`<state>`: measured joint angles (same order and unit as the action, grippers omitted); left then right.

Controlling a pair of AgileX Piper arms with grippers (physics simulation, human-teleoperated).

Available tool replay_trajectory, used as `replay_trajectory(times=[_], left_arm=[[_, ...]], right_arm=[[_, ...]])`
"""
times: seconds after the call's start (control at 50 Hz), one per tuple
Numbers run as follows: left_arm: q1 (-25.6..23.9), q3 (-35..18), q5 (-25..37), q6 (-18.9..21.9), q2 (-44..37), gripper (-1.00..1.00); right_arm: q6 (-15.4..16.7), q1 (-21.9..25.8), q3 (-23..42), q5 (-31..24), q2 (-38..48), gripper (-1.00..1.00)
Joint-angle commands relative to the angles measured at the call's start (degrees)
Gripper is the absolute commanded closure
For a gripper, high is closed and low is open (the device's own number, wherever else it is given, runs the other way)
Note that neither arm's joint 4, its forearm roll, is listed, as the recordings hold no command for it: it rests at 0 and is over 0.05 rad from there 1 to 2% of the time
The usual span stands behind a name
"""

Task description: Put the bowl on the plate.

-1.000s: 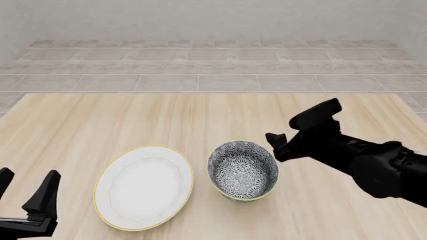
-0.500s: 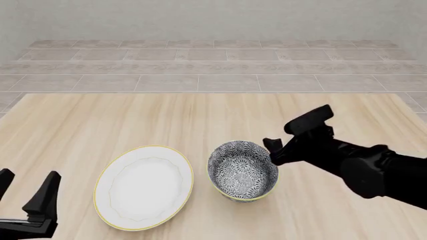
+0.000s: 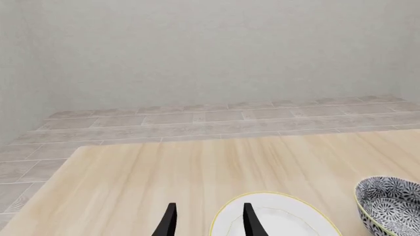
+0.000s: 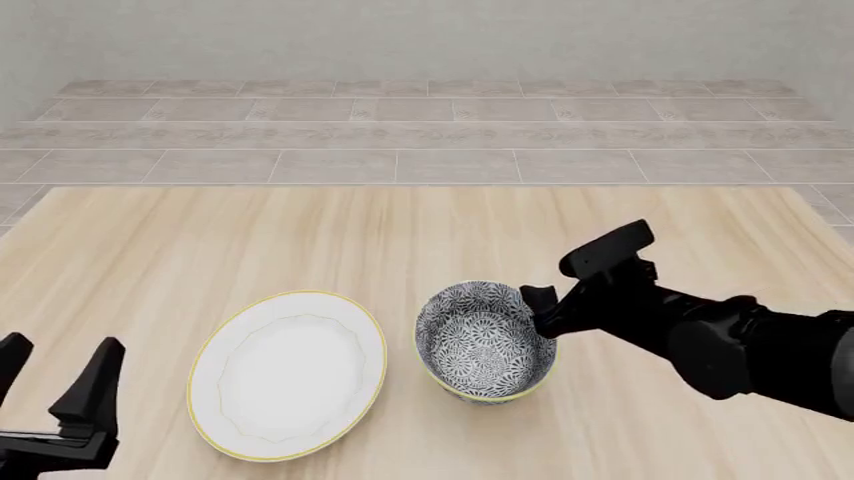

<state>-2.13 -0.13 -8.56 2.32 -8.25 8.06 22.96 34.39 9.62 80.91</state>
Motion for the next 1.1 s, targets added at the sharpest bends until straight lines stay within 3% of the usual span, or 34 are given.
replay_trajectory(times=[0.02, 1.1], left_arm=[[0.0, 0.0, -1.0, 0.0, -0.8, -1.00], [-0.1, 0.0, -0.8, 0.5, -1.0, -1.00]], right_arm=[[0.1, -0.1, -0.2, 1.3, 1.8, -1.00], [-0.5, 0.4, -2.2, 6.1, 7.0, -1.00]])
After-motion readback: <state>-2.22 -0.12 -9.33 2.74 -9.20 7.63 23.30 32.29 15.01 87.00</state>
